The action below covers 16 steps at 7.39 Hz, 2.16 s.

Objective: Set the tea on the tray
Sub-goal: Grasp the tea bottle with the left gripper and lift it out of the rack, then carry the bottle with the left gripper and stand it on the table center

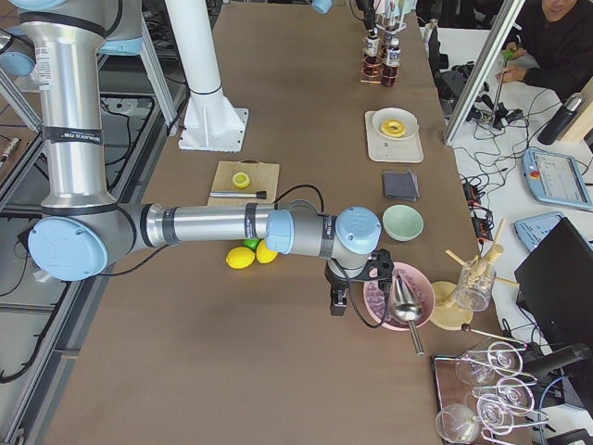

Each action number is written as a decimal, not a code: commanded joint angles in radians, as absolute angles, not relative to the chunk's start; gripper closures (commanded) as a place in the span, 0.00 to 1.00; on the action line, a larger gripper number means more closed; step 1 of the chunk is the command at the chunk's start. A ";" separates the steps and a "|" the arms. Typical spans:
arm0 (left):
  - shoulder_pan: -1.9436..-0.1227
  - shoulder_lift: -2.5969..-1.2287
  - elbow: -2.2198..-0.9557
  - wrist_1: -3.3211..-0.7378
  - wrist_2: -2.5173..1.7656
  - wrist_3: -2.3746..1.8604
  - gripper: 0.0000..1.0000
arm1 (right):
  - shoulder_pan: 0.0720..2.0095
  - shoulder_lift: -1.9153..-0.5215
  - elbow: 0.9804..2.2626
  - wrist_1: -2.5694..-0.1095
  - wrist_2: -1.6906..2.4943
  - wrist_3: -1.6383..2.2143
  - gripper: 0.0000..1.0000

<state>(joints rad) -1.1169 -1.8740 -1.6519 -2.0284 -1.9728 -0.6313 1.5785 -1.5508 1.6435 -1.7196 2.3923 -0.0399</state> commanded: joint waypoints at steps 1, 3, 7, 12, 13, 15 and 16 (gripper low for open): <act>-1.123 -1.879 -1.646 -2.031 -1.974 -0.630 1.00 | 1.578 -1.548 1.643 -1.720 2.393 -0.040 0.00; -1.167 -1.903 -1.647 -2.023 -1.986 -0.630 1.00 | 1.578 -1.549 1.643 -1.720 2.393 -0.040 0.00; -1.293 -1.954 -1.866 -1.675 -2.131 -0.535 1.00 | 1.578 -1.548 1.640 -1.720 2.391 -0.041 0.00; -1.145 -1.982 -2.121 -1.463 -2.055 -0.778 1.00 | 1.578 -1.546 1.643 -1.718 2.391 -0.043 0.00; -1.017 -2.053 -2.118 -1.409 -1.954 -0.886 1.00 | 1.578 -1.545 1.643 -1.718 2.391 -0.043 0.00; -0.790 -2.339 -2.026 -1.216 -1.777 -1.035 1.00 | 1.578 -1.545 1.643 -1.718 2.391 -0.043 0.00; -0.714 -2.400 -1.987 -1.212 -1.722 -1.105 1.00 | 1.578 -1.546 1.644 -1.718 2.391 -0.043 0.00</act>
